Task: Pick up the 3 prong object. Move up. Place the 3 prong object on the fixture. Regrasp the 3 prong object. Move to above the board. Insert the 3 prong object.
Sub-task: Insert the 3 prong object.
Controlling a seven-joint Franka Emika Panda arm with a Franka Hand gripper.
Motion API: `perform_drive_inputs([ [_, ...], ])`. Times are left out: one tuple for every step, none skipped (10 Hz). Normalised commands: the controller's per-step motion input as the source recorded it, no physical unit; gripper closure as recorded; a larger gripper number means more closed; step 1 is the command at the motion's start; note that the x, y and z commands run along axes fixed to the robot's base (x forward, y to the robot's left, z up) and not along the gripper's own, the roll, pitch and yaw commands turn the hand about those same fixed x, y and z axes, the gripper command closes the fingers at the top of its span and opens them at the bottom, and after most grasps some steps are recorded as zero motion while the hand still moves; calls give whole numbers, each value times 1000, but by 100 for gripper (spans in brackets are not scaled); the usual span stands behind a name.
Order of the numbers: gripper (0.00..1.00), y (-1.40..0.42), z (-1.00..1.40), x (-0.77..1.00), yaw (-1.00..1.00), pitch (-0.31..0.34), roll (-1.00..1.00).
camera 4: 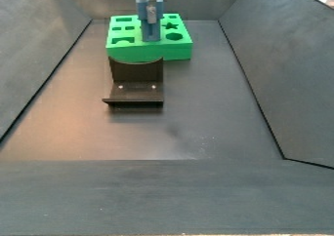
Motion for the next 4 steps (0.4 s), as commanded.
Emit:
perform_drive_inputs([
  [100,-260,-1000,337,-300,0,207],
  [100,0,-954,-134,-180,-93,120],
  [100,0,0,29,0,21,0],
  [100,0,0,0,0,0,-17],
])
